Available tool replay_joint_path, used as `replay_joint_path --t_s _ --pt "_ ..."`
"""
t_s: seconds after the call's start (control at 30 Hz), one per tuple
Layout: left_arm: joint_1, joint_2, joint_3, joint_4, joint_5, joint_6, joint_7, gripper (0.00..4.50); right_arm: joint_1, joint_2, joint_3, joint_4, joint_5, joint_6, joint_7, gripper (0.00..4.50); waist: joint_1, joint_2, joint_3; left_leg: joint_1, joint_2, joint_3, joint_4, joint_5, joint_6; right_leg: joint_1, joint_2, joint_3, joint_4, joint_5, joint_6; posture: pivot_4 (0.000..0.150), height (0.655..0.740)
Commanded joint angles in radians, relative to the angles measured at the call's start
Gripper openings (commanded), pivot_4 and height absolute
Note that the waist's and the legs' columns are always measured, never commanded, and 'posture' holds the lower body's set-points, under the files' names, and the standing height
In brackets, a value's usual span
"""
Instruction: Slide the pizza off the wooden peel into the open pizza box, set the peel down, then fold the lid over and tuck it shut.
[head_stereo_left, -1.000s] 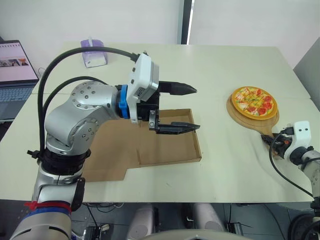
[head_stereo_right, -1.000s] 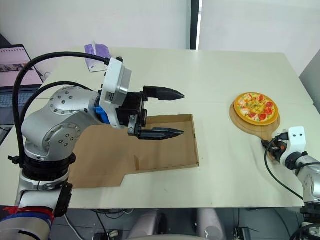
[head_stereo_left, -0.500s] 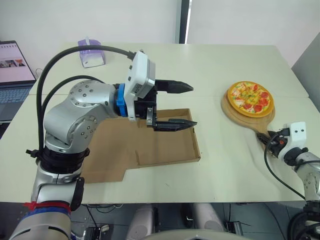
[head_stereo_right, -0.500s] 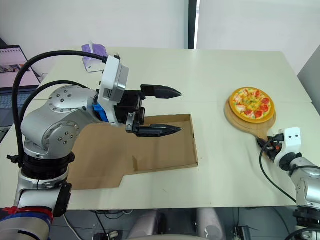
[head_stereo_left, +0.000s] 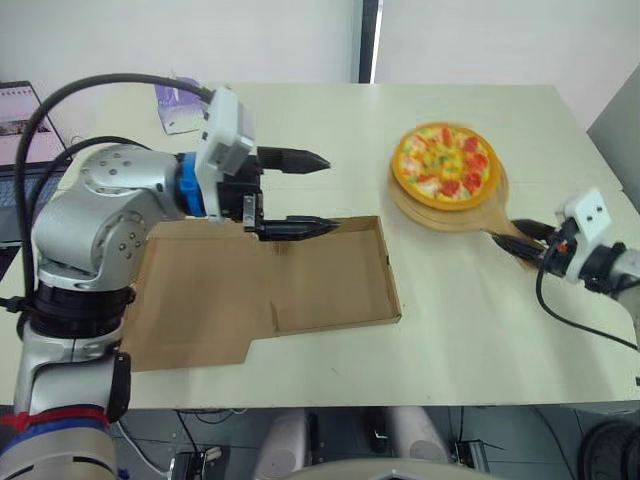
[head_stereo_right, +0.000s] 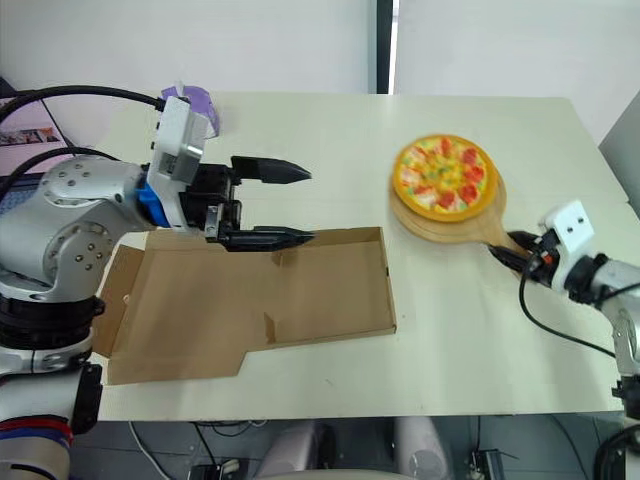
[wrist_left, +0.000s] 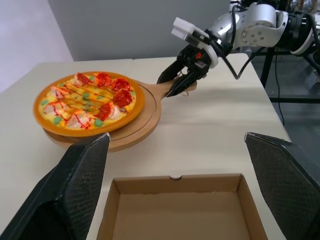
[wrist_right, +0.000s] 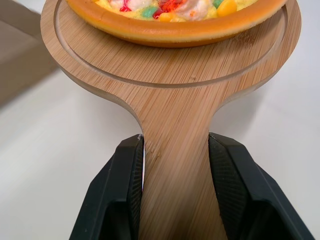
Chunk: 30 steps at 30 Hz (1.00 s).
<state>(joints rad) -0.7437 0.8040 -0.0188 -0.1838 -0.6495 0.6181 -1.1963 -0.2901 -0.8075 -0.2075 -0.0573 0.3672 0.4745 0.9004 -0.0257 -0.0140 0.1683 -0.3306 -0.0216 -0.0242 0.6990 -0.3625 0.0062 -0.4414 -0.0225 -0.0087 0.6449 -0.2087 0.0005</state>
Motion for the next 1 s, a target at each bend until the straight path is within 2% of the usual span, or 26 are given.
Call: replay_joint_path --t_s 0.03,0.27,0.43,0.63,1.0 --pt "0.001 0.04 0.063 -0.017 -0.009 -0.003 -0.01 4.5 -0.052 0.004 0.002 -0.059 0.03 -0.008 0.009 1.63 0.002 0.0 0.0 0.0 0.0 0.0 0.0 0.0 -0.001 0.0 0.0 0.0 -0.001 0.0 0.0 0.15 0.74" --pt "0.06 0.119 0.132 -0.056 -0.029 0.044 0.0 4.5 -0.082 0.061 0.066 -0.081 0.014 -0.039 -0.004 1.63 0.023 0.0 0.0 -0.003 -0.001 -0.001 0.0 0.0 -0.001 -0.002 -0.002 -0.001 -0.002 0.0 0.0 0.15 0.74" --pt "0.12 0.157 0.15 -0.068 -0.018 0.031 -0.012 4.5 -0.066 0.082 0.104 -0.041 -0.059 -0.185 0.006 1.63 0.024 0.0 0.0 -0.003 -0.001 0.0 0.0 0.0 -0.001 -0.002 -0.002 -0.001 -0.001 0.0 0.0 0.15 0.74" --pt "0.103 0.15 0.144 -0.075 -0.024 0.039 -0.004 4.5 -0.101 0.11 0.136 0.072 -0.155 -0.379 -0.018 1.63 0.023 -0.001 0.001 -0.002 -0.001 0.0 0.0 0.0 -0.001 -0.002 -0.002 -0.001 -0.001 0.0 0.0 0.15 0.74" --pt "0.104 0.154 0.143 -0.085 -0.027 0.041 -0.007 4.5 -0.129 0.145 0.144 0.116 -0.175 -0.448 -0.019 1.63 0.023 -0.001 0.002 -0.003 -0.001 0.0 0.0 0.0 -0.001 -0.002 -0.002 -0.001 -0.001 0.0 0.0 0.15 0.74"
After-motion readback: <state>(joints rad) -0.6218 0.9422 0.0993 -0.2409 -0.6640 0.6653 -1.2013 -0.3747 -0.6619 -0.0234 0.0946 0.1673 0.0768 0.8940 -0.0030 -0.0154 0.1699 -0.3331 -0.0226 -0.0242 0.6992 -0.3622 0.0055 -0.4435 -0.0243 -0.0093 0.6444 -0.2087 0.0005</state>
